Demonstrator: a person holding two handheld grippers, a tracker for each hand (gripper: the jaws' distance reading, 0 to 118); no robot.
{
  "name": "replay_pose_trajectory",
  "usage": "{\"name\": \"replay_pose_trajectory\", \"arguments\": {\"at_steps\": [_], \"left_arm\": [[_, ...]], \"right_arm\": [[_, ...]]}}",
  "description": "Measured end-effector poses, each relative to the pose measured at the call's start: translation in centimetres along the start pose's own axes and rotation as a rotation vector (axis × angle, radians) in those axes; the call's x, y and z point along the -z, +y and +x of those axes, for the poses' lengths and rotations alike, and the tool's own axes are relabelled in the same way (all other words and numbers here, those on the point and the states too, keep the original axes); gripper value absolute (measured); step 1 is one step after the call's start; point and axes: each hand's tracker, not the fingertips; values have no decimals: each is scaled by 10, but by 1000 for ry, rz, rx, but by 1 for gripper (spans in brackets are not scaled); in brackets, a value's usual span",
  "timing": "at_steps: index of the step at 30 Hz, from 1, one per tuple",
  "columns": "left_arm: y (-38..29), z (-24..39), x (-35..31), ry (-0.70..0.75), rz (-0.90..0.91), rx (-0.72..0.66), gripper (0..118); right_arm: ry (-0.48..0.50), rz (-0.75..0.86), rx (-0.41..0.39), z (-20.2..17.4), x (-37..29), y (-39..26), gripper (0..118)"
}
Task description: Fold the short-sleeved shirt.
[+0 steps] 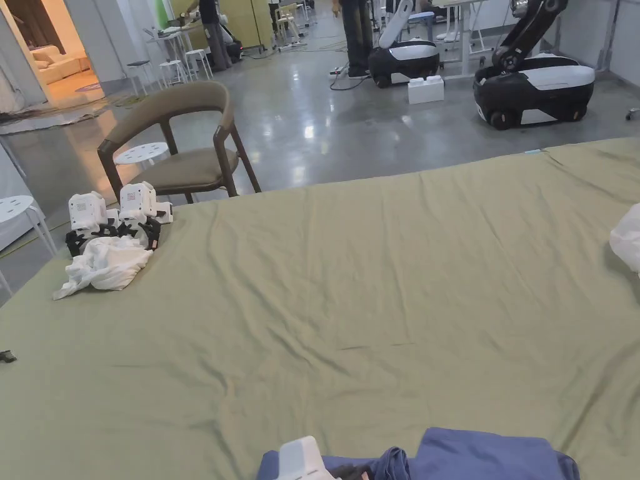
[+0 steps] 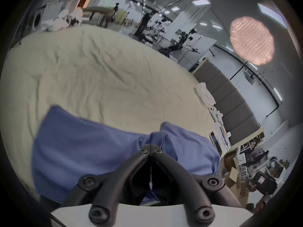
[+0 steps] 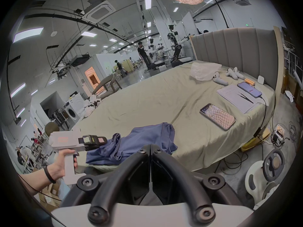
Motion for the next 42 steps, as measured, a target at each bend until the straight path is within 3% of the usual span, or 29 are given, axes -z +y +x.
{"name": "replay_pose_trajectory", "arguments": {"at_steps": [5, 10, 11, 12, 13, 14, 17, 22, 25, 26, 27, 28, 32, 37, 42], "left_arm": [[-31, 19, 50, 39, -91, 75, 0], [-6, 16, 23, 22, -71, 71, 3], [1, 12, 11, 14, -35, 63, 14], [9, 3, -2, -7, -8, 32, 35], [16, -9, -19, -24, 9, -11, 65], [23, -22, -31, -41, 26, -63, 75], [36, -77, -63, -30, 90, -190, 84], [19, -151, -72, -7, 131, -467, 84], [0, -156, -52, -35, 118, -517, 76], [-4, -153, -51, -72, 163, -526, 68], [-5, -154, -49, -110, 161, -554, 48], [-8, -154, -44, -112, 141, -587, 14], [-14, -149, -49, -97, 176, -578, 9], [16, -139, -114, -95, 369, -523, 8], [56, -100, -175, 115, 407, -197, 8]], "right_arm": [[2, -13, -4, -3, 0, 1, 0], [7, -32, -11, -6, 4, 0, 0], [11, -34, -10, -6, 5, 0, 0], [13, -34, -10, -7, 5, 0, 0], [18, -34, -10, -8, 6, 1, 0], [27, -36, -8, -9, 7, 2, 0], [43, -44, 0, -9, 13, 1, 0], [61, -49, 26, -9, 19, -3, 0], [67, -60, 26, -15, 20, 0, 0], [66, -63, 20, -16, 19, 1, 0], [61, -64, 10, -19, 18, 2, 0], [57, -61, 4, -20, 17, 3, 0], [51, -59, 0, -18, 14, 4, 0], [49, -49, 11, -13, 10, 4, 0], [64, -56, 26, -7, 15, -1, 0]]}}
